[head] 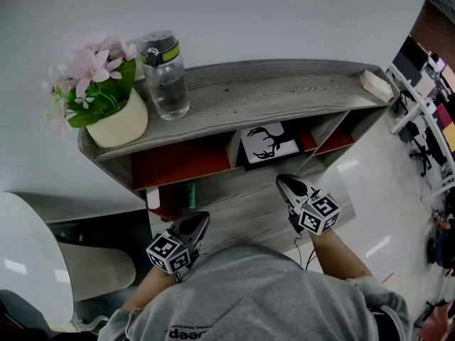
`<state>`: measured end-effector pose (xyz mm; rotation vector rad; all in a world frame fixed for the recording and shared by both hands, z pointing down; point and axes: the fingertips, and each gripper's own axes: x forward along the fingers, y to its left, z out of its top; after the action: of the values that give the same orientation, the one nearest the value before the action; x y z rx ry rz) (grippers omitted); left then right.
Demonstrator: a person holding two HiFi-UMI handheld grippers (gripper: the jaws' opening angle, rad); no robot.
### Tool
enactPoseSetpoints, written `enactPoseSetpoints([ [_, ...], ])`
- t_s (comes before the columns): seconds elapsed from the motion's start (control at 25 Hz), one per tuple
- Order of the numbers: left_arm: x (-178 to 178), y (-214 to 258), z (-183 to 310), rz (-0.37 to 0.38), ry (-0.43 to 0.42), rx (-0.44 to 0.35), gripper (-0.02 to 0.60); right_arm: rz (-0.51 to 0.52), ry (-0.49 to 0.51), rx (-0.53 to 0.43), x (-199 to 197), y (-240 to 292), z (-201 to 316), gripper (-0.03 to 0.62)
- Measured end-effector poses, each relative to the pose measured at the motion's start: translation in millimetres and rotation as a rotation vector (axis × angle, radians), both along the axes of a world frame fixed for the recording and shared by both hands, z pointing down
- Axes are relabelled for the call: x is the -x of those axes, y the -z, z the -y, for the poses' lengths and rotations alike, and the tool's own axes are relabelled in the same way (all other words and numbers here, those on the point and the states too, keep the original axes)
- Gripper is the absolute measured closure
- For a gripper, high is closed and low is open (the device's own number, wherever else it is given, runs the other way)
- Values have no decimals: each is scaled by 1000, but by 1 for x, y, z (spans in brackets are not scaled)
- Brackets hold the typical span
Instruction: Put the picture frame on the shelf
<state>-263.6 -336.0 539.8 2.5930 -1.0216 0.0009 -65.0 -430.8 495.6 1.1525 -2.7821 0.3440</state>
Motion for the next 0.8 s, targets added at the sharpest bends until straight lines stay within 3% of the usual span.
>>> enactPoseSetpoints([
  [0.4,-38,4,-3,-11,29,8,572,197,131,124,-39,-10,-25,592],
  [0.56,-75,12,-1,5,64,-10,572,218,214,141,-68,-14,-31,591],
  [0.8,-137,27,-4,-13,193,-20,571,195,359,140,-128,-21,-38,591],
])
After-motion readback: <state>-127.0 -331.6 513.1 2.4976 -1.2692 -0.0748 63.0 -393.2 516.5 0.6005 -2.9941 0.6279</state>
